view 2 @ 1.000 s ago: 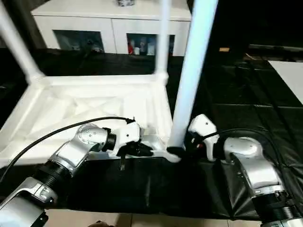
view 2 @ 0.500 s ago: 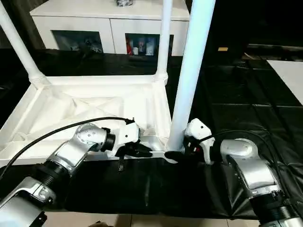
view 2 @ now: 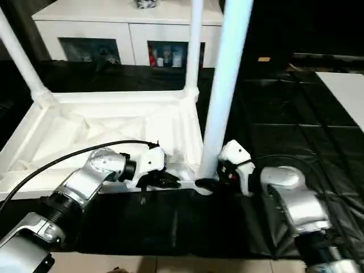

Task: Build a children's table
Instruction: Rotate leg to tighten

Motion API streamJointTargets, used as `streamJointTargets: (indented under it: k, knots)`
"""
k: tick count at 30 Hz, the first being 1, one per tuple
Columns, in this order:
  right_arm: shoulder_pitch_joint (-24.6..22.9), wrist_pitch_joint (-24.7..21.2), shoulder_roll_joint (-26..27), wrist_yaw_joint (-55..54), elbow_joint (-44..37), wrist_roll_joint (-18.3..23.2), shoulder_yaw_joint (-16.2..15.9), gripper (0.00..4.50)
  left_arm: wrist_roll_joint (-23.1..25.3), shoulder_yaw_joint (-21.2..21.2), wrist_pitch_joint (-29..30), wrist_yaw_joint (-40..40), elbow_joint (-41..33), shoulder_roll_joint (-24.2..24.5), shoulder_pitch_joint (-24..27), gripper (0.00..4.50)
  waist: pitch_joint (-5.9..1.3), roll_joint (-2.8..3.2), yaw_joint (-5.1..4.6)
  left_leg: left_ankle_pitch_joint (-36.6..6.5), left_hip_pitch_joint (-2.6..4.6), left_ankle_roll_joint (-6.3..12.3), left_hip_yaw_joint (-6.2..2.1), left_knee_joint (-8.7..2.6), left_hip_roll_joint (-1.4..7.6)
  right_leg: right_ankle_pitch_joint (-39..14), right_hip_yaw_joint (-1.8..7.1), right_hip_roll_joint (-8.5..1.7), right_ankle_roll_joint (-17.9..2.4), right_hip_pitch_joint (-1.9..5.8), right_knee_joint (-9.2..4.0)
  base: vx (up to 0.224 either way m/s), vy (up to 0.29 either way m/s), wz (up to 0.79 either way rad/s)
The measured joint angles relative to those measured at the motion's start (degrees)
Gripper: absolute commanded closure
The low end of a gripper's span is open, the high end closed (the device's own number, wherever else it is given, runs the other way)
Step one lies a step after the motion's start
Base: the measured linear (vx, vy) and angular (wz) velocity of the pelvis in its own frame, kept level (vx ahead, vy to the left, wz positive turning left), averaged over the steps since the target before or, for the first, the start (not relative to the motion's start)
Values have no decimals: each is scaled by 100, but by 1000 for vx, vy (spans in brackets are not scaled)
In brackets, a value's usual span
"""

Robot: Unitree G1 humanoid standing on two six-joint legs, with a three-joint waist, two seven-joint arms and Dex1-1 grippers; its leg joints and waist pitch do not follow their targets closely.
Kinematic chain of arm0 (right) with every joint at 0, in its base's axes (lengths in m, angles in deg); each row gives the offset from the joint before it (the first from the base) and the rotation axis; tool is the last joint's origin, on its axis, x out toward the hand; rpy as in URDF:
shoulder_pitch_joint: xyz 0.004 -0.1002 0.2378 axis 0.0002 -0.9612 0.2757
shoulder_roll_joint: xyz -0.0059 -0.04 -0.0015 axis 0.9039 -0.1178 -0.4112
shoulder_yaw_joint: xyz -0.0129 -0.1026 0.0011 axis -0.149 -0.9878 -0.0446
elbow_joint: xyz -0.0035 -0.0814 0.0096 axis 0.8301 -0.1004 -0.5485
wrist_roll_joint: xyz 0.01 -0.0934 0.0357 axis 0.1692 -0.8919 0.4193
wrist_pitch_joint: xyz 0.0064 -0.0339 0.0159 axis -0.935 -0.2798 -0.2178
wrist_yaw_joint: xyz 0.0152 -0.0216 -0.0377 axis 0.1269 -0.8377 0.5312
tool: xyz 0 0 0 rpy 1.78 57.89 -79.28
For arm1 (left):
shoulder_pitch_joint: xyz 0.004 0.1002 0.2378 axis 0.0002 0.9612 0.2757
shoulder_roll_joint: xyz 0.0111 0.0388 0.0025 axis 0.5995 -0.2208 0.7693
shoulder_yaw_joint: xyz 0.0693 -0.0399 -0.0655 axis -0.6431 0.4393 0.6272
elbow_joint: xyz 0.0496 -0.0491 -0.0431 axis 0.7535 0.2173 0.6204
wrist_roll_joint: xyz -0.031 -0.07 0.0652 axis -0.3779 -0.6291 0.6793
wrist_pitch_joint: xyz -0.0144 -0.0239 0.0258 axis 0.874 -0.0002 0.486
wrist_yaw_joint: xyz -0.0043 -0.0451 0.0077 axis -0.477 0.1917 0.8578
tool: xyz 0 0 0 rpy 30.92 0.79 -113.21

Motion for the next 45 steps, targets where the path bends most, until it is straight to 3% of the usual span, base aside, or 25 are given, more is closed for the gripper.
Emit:
streamJointTargets:
  k: [4,8,12,14,18,24,25,28,33,36,38,41,45]
  knots:
    - [364,-329,1060,-2063,435,-185,536,193,63,277,550,1373,699,-666,-431,450,7,-5,-119,0,-5,0,-3,11,-13,0,9,-7,0,-6,-8,0,0,0]
    - [742,-252,2091,-4048,853,-518,947,194,15,519,817,2390,1151,-1250,-687,450,6,-8,-182,0,-7,0,-11,8,-15,2,8,-5,-2,-13,-11,0,0,0]
    - [981,-34,2113,-4111,1204,-741,824,194,20,576,783,2575,1183,-1334,-702,450,-3,6,-171,0,-5,0,-11,-10,-15,22,3,-4,-32,-13,-10,0,0,0]
    - [964,41,2096,-3966,1197,-738,831,138,24,567,747,2497,1162,-1279,-701,450,-3,7,-140,0,-7,0,-12,-23,-13,17,1,0,-23,-15,-10,0,0,0]
    - [719,192,2014,-3389,749,-735,537,102,117,601,565,2513,1171,-1017,-701,450,-1,5,-160,0,-10,-1,-21,-30,-2,11,1,18,-13,-19,-9,0,0,0]
    - [595,40,1448,-2739,412,-635,400,72,195,559,434,2428,1197,-966,-720,450,0,7,-92,-1,-7,-1,-13,-32,-8,11,-1,6,-14,-32,-20,0,0,0]
    - [532,-33,1208,-2441,303,-539,380,72,202,540,381,2390,1211,-964,-722,450,2,11,-77,-2,-8,0,-13,-33,-10,11,-1,4,-14,-30,-23,0,0,0]
    - [-75,-131,-227,-741,-361,-322,191,72,243,428,135,2127,1274,-866,-745,450,2,39,20,-8,-9,12,-10,-36,-9,12,-4,3,-15,-18,-47,0,0,0]
    - [-935,-25,-1463,649,-643,-277,206,72,303,312,-507,1640,1510,-643,-747,450,-3,67,2,-9,-6,15,-13,-35,-4,12,-13,7,-15,-15,-46,0,0,0]
    - [-1015,37,-1557,549,-414,-357,357,72,321,168,-1138,1044,1555,-477,-662,450,-8,87,10,-8,-6,14,-14,-33,-4,17,-15,5,-22,-15,-44,0,0,0]
    - [-769,52,-1429,-11,-17,-512,485,72,283,55,-1464,594,1557,-451,-627,450,2,108,50,-8,-14,14,-9,-28,-6,23,-14,-1,-32,-14,-46,0,0,0]
    - [-531,44,-1359,-605,199,-589,756,72,195,-199,-1950,-120,1550,-582,-592,450,8,147,242,1,-26,28,38,-25,-2,23,19,-18,-33,5,-47,-12,10,12]
    - [-619,44,-1300,-443,-36,-520,753,72,253,-424,-2418,-364,1553,-732,-593,450,6,166,303,21,-48,60,40,3,-2,23,19,-25,-33,12,-54,0,0,0]
